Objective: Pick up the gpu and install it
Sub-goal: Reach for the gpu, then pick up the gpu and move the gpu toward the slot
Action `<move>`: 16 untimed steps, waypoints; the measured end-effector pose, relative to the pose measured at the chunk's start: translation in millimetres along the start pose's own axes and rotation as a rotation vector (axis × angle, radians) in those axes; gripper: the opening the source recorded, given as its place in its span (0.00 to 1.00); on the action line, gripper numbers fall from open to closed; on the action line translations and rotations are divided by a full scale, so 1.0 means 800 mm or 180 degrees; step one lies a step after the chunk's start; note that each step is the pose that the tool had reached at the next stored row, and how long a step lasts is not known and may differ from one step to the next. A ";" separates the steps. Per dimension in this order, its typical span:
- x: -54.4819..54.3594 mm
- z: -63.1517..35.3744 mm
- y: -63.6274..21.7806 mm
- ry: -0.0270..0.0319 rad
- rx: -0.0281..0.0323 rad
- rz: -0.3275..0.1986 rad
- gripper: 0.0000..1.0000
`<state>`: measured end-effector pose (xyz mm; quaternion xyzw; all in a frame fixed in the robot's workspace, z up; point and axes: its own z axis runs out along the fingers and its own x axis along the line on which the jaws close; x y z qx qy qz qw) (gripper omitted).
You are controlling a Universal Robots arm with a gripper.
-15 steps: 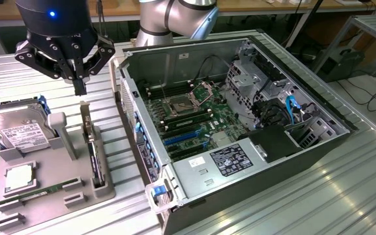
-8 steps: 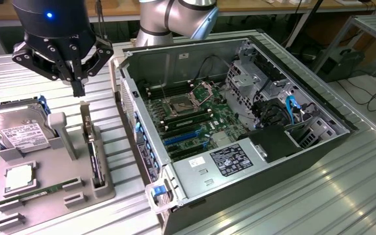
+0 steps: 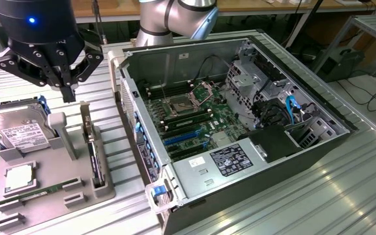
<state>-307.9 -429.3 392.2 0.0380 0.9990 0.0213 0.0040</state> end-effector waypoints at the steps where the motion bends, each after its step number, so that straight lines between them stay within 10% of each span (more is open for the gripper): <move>1: 0.001 0.000 -0.001 0.0000 0.0000 0.0000 0.11; 16: 0.001 0.000 -0.001 0.0000 0.0000 0.0000 0.17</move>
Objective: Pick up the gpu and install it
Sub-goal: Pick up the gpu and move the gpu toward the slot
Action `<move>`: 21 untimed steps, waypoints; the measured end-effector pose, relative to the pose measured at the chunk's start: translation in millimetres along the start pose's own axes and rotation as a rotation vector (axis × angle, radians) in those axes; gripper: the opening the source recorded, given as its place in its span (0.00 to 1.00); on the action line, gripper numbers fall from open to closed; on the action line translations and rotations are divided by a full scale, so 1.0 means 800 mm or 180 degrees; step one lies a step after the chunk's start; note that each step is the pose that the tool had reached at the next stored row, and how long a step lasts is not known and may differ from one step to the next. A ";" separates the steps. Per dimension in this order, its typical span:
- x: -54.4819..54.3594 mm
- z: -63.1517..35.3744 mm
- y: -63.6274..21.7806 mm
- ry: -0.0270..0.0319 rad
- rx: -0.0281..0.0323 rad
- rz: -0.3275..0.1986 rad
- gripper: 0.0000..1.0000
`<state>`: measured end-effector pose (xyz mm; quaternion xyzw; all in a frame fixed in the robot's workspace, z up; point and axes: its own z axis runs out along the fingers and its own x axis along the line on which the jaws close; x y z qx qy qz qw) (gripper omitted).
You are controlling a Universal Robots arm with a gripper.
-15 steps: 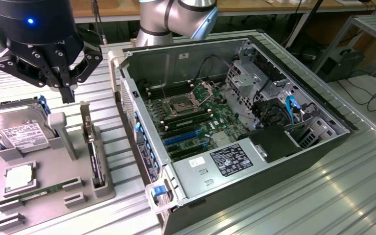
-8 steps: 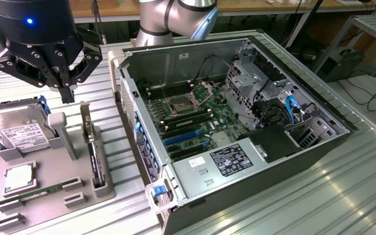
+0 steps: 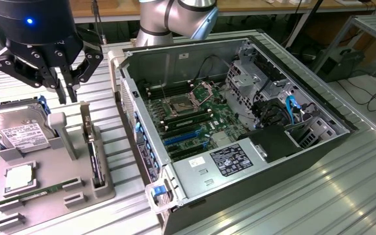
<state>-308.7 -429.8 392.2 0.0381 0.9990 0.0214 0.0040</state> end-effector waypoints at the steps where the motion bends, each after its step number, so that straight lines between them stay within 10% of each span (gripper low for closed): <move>1: 0.000 0.000 0.000 0.0000 0.0000 0.0000 0.17; 11: 0.000 0.000 0.000 0.0000 0.0000 0.0000 0.66; 21: -0.001 0.016 0.001 0.0009 0.0004 -0.0175 0.66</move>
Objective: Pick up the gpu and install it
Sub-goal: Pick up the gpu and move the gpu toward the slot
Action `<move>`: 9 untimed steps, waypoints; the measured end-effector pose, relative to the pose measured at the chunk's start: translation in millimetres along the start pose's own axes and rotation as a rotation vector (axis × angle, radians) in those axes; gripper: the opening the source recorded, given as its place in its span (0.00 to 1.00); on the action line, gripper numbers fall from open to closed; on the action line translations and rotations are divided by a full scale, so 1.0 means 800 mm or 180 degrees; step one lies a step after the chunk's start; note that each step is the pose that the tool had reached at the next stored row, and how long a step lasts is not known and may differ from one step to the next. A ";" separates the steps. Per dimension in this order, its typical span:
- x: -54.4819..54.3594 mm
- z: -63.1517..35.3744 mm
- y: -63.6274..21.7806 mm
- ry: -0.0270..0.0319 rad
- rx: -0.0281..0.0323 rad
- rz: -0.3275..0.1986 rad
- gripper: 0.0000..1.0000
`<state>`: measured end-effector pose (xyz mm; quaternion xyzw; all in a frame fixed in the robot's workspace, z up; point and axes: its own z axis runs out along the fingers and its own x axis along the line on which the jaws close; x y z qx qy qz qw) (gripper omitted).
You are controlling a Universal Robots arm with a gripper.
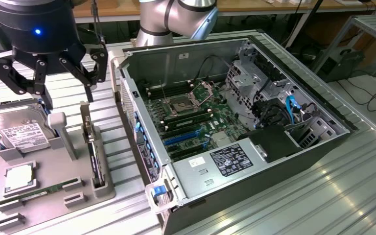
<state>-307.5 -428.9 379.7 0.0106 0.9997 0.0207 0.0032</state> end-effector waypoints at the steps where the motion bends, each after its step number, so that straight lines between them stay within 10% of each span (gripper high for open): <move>1: 0.000 0.001 0.000 0.0000 0.0000 0.0000 0.66; 9: 0.000 0.014 -0.003 0.0000 0.0000 -0.0001 0.66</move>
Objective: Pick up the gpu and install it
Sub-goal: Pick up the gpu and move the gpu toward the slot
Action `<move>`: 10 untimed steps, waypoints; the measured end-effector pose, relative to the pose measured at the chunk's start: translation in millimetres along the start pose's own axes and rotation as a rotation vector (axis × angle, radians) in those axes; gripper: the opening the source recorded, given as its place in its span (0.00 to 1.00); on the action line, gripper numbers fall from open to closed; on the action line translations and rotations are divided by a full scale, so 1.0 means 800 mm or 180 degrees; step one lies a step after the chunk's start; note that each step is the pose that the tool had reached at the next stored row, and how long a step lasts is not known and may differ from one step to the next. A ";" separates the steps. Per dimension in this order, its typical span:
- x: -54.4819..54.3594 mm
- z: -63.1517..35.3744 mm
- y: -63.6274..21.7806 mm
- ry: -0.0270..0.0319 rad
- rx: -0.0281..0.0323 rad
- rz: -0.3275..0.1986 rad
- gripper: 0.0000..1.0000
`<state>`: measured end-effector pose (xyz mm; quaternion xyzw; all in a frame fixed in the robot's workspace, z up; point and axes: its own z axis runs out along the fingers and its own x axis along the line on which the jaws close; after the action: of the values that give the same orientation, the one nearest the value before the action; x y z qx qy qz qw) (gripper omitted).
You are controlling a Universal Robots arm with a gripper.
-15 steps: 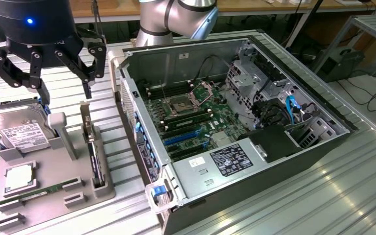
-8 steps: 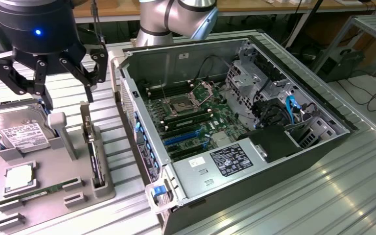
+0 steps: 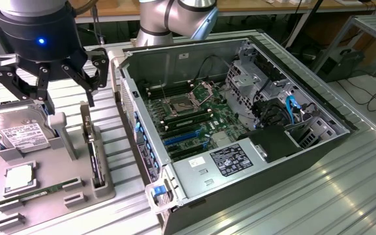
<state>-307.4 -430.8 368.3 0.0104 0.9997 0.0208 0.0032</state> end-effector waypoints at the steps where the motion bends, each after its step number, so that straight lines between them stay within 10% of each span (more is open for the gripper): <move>1: 0.000 0.002 0.000 0.0000 0.0000 0.0000 0.66; 10: -0.001 0.022 -0.010 0.0007 0.0000 -0.0072 0.66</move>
<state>-307.0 -438.4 350.4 -0.0010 0.9998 0.0208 0.0024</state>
